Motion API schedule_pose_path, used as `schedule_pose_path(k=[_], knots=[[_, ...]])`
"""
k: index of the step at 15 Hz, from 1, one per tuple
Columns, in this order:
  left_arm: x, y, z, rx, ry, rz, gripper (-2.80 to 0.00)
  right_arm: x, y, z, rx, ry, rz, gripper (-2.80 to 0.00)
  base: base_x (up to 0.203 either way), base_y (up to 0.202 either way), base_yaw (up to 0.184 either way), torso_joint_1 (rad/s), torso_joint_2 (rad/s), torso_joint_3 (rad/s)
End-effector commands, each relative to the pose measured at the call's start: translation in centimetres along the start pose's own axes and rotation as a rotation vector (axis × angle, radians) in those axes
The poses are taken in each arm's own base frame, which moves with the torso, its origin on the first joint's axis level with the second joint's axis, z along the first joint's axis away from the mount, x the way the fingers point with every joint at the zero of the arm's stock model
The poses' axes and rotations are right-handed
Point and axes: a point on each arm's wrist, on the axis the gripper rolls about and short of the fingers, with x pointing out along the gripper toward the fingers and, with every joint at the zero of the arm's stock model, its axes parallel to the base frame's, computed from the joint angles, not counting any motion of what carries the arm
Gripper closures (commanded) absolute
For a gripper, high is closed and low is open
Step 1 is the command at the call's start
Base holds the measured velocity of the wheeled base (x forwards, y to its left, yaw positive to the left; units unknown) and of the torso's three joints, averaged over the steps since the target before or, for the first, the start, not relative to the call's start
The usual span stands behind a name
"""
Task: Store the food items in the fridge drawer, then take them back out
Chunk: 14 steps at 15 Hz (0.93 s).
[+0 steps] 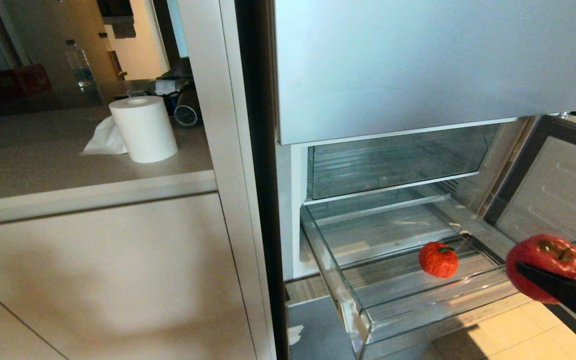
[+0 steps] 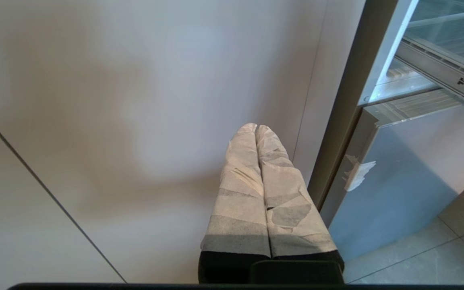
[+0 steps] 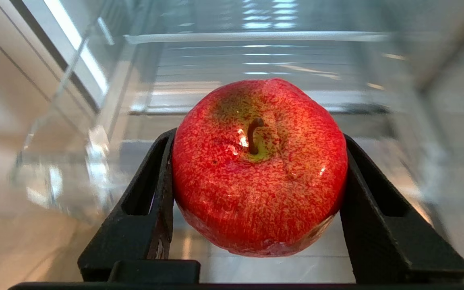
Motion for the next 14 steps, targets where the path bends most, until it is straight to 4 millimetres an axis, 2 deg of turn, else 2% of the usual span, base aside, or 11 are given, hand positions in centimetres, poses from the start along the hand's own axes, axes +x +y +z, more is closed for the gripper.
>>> schedule_pose_path(k=[1, 3, 6, 8, 10, 11, 14], knots=[[0.0, 0.0, 0.0, 0.000, 0.002, 0.000, 0.00, 7.0, 0.2, 0.6, 0.015, 0.159, 0.049, 0.00, 0.000, 0.000, 0.000, 0.000, 0.00, 0.000], [0.0, 0.0, 0.0, 0.000, 0.001, 0.000, 0.00, 10.6, 0.4, 0.4, 0.035, 0.221, 0.073, 0.00, 0.000, 0.000, 0.000, 0.000, 0.00, 0.000], [0.0, 0.0, 0.0, 0.000, 0.002, 0.000, 0.00, 15.5, 0.6, -1.1, 0.062, 0.266, 0.098, 0.00, 0.000, 0.000, 0.000, 0.000, 0.00, 0.000], [0.0, 0.0, 0.0, 0.000, 0.002, 0.000, 0.00, 17.9, 0.6, -2.2, 0.077, 0.255, 0.104, 0.00, 0.000, 0.000, 0.000, 0.000, 0.00, 0.000], [0.0, 0.0, 0.0, 0.000, 0.004, 0.000, 0.00, 19.1, 0.6, -2.7, 0.084, 0.243, 0.107, 0.00, 0.000, 0.000, 0.000, 0.000, 0.00, 0.000], [0.0, 0.0, 0.0, 0.000, 0.003, 0.000, 0.00, 19.2, 0.6, -2.7, 0.085, 0.242, 0.107, -2.80, 0.000, 0.000, 0.000, 0.000, 0.00, 0.000], [0.0, 0.0, 0.0, 0.000, 0.002, 0.000, 0.00, 19.5, 0.6, -1.8, 0.109, 0.212, 0.105, -2.80, 0.000, 0.000, 0.000, 0.000, 0.00, 0.000]])
